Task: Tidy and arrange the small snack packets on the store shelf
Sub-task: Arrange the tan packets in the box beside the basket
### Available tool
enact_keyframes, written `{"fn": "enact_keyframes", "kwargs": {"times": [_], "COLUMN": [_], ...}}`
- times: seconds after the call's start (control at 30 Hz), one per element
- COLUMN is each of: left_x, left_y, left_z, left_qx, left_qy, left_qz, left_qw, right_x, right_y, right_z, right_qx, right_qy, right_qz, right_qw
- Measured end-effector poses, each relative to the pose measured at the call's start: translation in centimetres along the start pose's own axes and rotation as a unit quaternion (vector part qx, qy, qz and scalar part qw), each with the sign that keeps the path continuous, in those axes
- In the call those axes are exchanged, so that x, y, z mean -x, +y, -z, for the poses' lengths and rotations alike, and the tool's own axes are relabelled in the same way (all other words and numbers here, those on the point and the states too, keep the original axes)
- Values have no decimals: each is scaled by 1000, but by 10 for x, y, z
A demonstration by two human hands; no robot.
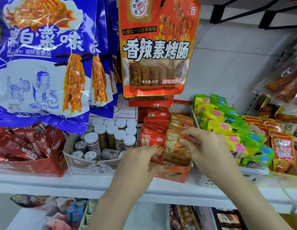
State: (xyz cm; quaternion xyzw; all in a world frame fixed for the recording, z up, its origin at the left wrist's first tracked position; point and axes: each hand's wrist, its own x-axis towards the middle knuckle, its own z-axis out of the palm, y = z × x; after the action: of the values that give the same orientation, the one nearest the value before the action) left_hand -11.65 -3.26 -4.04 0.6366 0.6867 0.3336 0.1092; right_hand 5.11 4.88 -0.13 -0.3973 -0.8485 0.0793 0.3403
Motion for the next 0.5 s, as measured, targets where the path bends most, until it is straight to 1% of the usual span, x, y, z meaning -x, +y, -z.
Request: {"fn": "enact_keyframes", "kwargs": {"times": [0.07,0.1,0.3,0.43,0.5], "left_x": [-2,-2,-1,0,2], "left_y": [1,0,-8,-9,-7], "left_z": [-1,-2,-7,-6,-4], "left_qx": [-80,-93,-95,-64,-43], "left_qy": [-33,-37,-59,-78,-95], "left_qz": [-18,-19,-37,-17,-1], "left_qw": [996,995,993,995,995], "right_x": [6,9,21,23,23], "right_y": [0,1,5,3,5], "right_z": [-9,-12,-16,-13,-11], "right_qx": [1,1,35,37,65], "right_qy": [-33,-49,-126,-147,-167], "right_qz": [-7,-7,-13,-23,-34], "right_qw": [999,999,991,988,983]}}
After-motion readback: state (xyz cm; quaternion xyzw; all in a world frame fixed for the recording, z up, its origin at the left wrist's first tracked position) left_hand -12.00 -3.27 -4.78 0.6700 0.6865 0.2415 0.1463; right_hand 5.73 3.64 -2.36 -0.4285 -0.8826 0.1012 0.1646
